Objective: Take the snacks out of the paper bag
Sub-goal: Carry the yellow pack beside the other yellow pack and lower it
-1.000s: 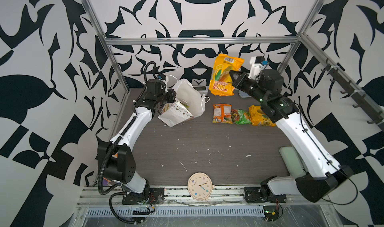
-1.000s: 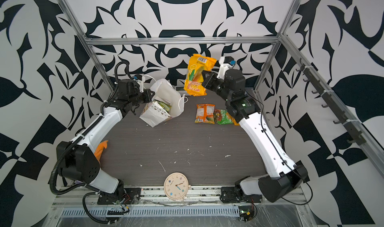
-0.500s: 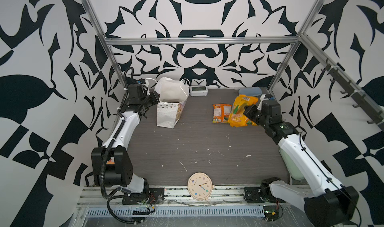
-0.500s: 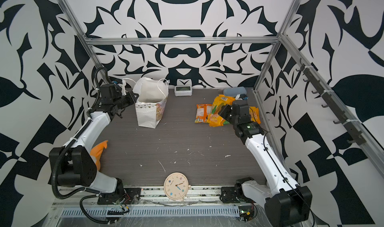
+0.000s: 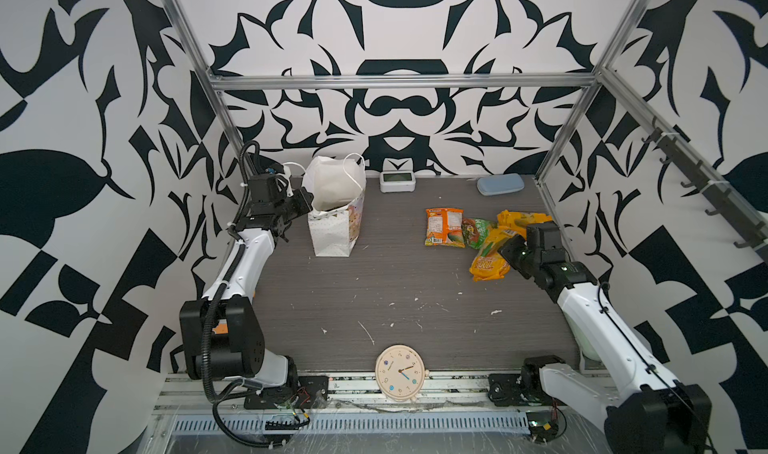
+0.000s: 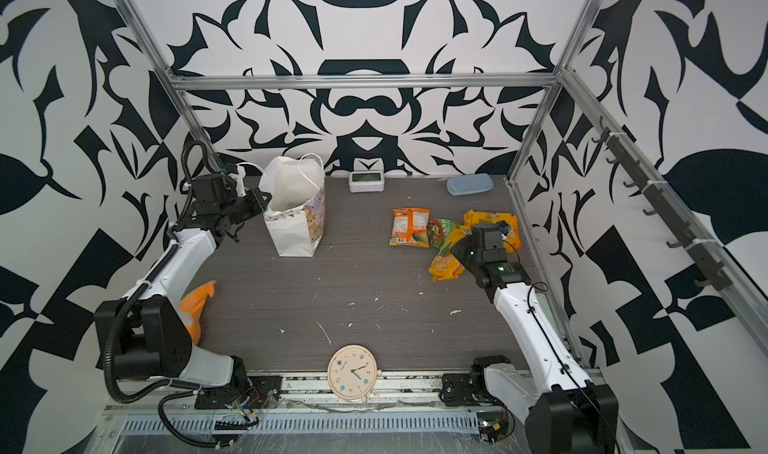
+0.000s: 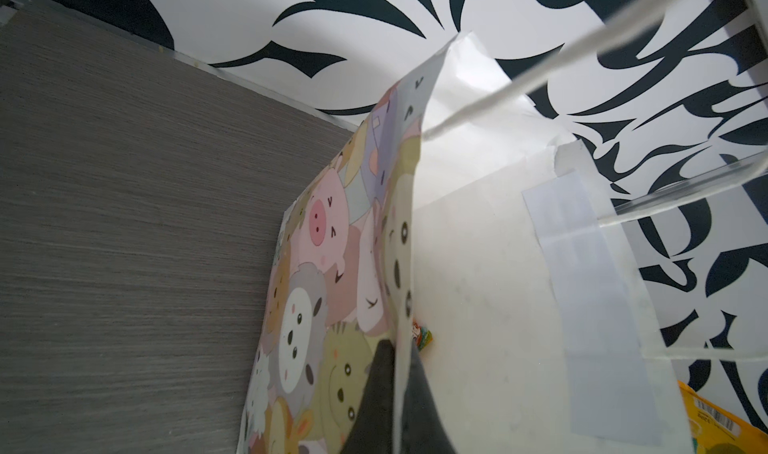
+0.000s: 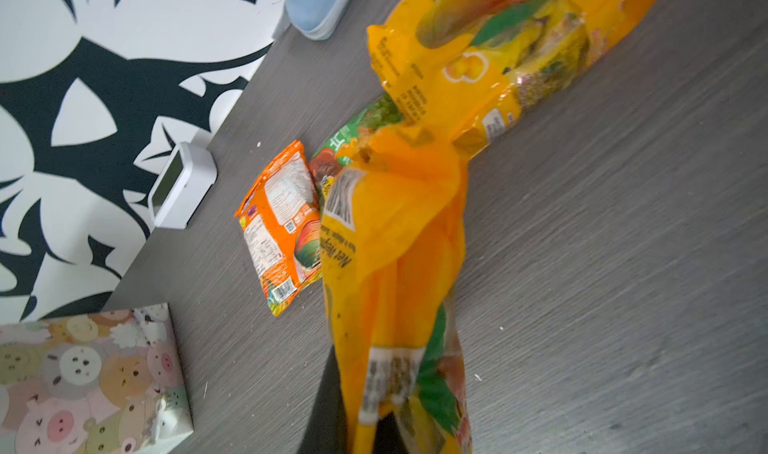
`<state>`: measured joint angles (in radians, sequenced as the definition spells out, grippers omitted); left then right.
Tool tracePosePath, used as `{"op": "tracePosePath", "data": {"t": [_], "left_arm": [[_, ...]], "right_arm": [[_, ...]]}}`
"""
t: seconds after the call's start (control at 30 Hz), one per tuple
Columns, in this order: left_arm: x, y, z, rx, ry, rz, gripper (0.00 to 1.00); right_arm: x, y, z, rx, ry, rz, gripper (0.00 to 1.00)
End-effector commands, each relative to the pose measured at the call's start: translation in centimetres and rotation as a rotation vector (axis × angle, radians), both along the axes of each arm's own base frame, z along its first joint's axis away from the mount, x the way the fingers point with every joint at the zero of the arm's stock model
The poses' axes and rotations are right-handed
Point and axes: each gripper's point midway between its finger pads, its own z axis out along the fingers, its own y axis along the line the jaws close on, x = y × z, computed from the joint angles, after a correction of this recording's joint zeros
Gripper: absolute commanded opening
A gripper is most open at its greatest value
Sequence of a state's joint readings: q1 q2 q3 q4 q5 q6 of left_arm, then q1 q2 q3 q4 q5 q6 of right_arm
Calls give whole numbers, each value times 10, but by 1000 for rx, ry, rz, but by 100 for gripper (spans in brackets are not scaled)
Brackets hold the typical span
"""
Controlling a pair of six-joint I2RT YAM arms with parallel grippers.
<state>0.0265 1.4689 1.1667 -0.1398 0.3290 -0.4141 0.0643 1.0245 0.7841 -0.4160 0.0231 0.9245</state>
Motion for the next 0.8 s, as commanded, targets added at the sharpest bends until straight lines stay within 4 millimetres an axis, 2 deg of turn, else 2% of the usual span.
{"op": "tracePosePath", "data": {"t": [0.0, 0.23, 0.37, 0.6, 0.77], "left_arm": [[-12, -2, -9, -6, 35, -7, 0], [-13, -1, -2, -18, 11, 0, 0], [-12, -6, -5, -48, 21, -16, 0], [-10, -18, -2, -98, 18, -80, 0], [-12, -15, 2, -76, 11, -71, 0]], "right_arm": [[9, -23, 18, 66, -116, -138, 0], [4, -45, -1, 157, -102, -259, 0], [-9, -63, -14, 223, -126, -423, 0], [-25, -97, 0, 125, -207, -599, 0], [-30, -113, 0, 66, -219, -667, 0]]}}
